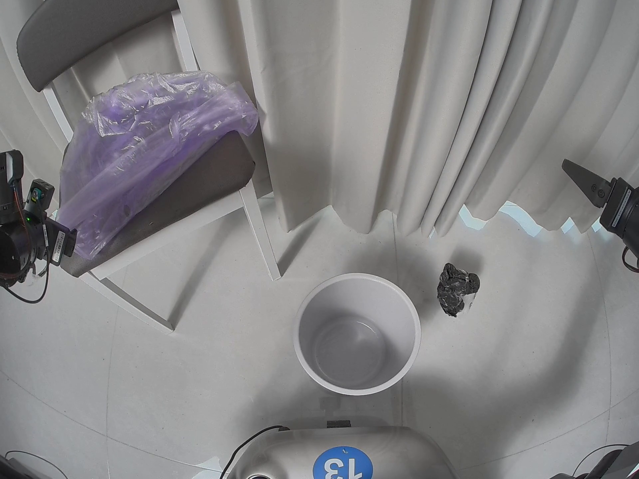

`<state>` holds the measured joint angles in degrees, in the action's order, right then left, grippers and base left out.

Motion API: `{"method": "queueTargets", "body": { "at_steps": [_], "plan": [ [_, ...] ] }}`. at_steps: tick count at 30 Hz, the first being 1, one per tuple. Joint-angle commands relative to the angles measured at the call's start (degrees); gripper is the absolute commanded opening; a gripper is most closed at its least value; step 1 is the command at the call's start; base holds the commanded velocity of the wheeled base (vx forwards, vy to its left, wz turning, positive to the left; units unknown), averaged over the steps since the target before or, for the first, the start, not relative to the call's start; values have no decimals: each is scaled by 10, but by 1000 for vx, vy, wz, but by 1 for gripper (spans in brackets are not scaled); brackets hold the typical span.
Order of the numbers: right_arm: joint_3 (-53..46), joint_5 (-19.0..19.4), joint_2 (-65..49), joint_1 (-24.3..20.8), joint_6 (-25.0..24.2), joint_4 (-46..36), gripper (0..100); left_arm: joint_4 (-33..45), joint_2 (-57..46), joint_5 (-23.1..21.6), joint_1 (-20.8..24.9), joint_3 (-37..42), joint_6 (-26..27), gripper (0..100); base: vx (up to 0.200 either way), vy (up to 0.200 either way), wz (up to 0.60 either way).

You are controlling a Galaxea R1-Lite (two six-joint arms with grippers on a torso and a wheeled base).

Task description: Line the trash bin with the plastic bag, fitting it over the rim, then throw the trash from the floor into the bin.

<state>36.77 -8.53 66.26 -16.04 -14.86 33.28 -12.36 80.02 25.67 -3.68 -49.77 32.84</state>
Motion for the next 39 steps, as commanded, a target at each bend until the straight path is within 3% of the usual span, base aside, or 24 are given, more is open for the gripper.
{"method": "queueTargets", "body": {
  "at_steps": [1, 11, 39],
  "plan": [
    [1, 0, -1, 0, 0, 0, 100, 0, -1, 2, -1, -4, 0, 100, 0, 0, 0],
    [1, 0, -1, -1, -3, 0, 100, -1, -6, 46, -4, -10, 12, 100, 0, 0, 0],
    [-3, 1, 0, -11, -3, 8, 100, -38, 24, 52, -13, 6, 11, 100, 0, 0, 0]
  ]
}}
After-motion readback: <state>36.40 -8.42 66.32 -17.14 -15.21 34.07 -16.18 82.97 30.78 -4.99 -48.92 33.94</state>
